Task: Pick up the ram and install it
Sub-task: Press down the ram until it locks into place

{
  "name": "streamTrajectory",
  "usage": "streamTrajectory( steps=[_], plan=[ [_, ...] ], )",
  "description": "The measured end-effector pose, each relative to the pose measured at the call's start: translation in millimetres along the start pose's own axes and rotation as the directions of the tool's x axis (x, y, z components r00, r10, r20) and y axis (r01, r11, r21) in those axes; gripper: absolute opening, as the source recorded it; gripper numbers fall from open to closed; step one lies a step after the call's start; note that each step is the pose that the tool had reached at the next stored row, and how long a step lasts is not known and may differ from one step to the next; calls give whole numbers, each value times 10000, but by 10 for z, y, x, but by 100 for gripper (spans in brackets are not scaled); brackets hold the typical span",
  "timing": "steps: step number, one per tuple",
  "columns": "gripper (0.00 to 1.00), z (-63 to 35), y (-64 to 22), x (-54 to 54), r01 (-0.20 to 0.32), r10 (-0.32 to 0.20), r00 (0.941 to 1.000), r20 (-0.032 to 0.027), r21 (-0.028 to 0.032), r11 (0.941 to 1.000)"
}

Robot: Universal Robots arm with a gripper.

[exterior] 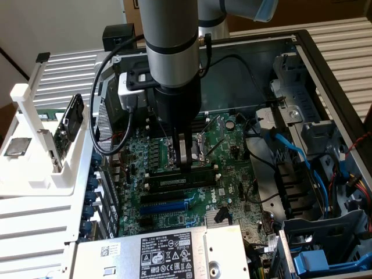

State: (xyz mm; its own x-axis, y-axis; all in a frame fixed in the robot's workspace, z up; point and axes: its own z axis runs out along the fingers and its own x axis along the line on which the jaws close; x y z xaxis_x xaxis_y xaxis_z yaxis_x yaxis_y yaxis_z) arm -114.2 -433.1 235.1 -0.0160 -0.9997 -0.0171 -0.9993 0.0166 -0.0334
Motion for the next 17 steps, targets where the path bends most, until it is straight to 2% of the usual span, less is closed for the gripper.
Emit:
streamTrajectory(
  steps=[17],
  plan=[
    [10, 33, -14, 11, -1, 1, 10000, -1, -21, 10000]
  ],
)
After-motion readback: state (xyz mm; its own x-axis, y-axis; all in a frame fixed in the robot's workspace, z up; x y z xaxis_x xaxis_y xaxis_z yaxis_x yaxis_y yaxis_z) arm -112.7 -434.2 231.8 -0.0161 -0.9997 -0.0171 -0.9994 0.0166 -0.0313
